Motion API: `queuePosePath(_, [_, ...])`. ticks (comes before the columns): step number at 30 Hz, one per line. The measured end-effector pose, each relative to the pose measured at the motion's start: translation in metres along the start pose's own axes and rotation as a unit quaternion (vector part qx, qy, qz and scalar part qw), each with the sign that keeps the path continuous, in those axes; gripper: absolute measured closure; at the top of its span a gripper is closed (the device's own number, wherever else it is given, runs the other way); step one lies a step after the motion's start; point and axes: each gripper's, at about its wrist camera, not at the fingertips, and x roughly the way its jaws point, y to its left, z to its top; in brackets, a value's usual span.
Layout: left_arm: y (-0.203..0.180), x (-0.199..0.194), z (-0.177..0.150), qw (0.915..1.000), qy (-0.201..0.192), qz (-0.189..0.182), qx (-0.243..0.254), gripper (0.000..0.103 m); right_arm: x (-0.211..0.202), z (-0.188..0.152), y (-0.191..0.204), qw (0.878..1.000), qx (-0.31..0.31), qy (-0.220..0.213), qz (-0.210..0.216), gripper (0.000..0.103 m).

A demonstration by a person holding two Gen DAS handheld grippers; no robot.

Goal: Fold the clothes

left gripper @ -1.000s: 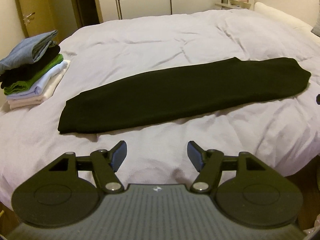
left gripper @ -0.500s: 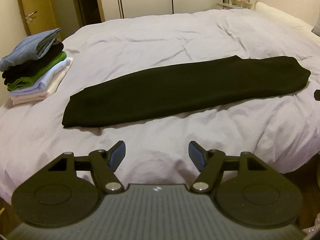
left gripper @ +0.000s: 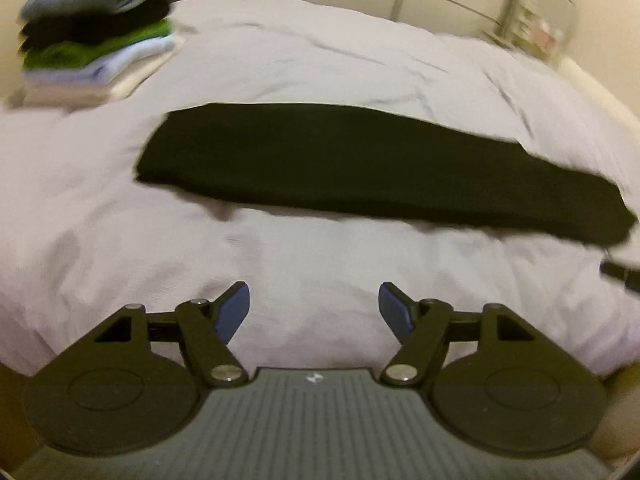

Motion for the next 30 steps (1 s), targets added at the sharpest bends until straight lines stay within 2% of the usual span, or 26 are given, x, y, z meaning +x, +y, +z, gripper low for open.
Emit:
queuePosePath(4, [0.043, 0.024, 0.012, 0.9975, 0.002, -0.003, -0.071, 0.039, 0.029, -0.002, 0.034, 0.997, -0.067, -0.018, 0.015, 0.013])
queuePosePath(9, [0.089, 0.049, 0.028, 0.9854, -0.012, -0.031, -0.167, 0.040, 0.061, 0.007, 0.074, 0.989, -0.136, -0.049, 0.021, 0.014])
queuePosePath(13, [0.118, 0.068, 0.036, 0.9635, -0.032, -0.058, -0.260, 0.039, 0.088, 0.016, 0.098, 0.984, -0.168, -0.047, 0.035, 0.014])
queuePosePath(16, [0.129, 0.084, 0.041, 0.9477, -0.041, -0.073, -0.308, 0.039, 0.104, 0.020, 0.107, 0.983, -0.175, -0.041, 0.038, 0.014])
queuePosePath(20, [0.125, 0.102, 0.044, 0.9404, -0.070, -0.077, -0.324, 0.042, 0.116, 0.020, 0.098, 0.987, -0.154, -0.028, 0.043, 0.013])
queuePosePath(21, [0.122, 0.105, 0.045, 0.9406, -0.076, -0.074, -0.323, 0.052, 0.119, 0.019, 0.094, 0.988, -0.147, -0.025, 0.044, 0.013])
queuePosePath(22, [0.119, 0.108, 0.046, 0.9411, -0.081, -0.070, -0.321, 0.070, 0.119, 0.019, 0.089, 0.989, -0.140, -0.023, 0.043, 0.013])
queuePosePath(24, [0.107, 0.107, 0.056, 0.9538, -0.081, -0.059, -0.283, 0.092, 0.117, 0.018, 0.079, 0.991, -0.125, -0.025, 0.038, 0.013])
queuePosePath(25, [0.099, 0.104, 0.063, 0.9607, -0.085, -0.063, -0.257, 0.093, 0.115, 0.019, 0.073, 0.992, -0.119, -0.028, 0.036, 0.013])
queuePosePath(27, [0.069, 0.089, 0.078, 0.9788, -0.108, -0.058, -0.164, 0.093, 0.110, 0.022, 0.058, 0.994, -0.104, -0.036, 0.027, 0.013])
queuePosePath(28, [0.051, 0.081, 0.084, 0.9841, -0.120, -0.062, -0.116, 0.093, 0.108, 0.023, 0.051, 0.994, -0.096, -0.040, 0.022, 0.013])
queuePosePath(30, [0.015, 0.070, 0.093, 0.9869, -0.129, -0.091, -0.033, 0.094, 0.103, 0.025, 0.033, 0.996, -0.072, -0.047, 0.012, 0.013])
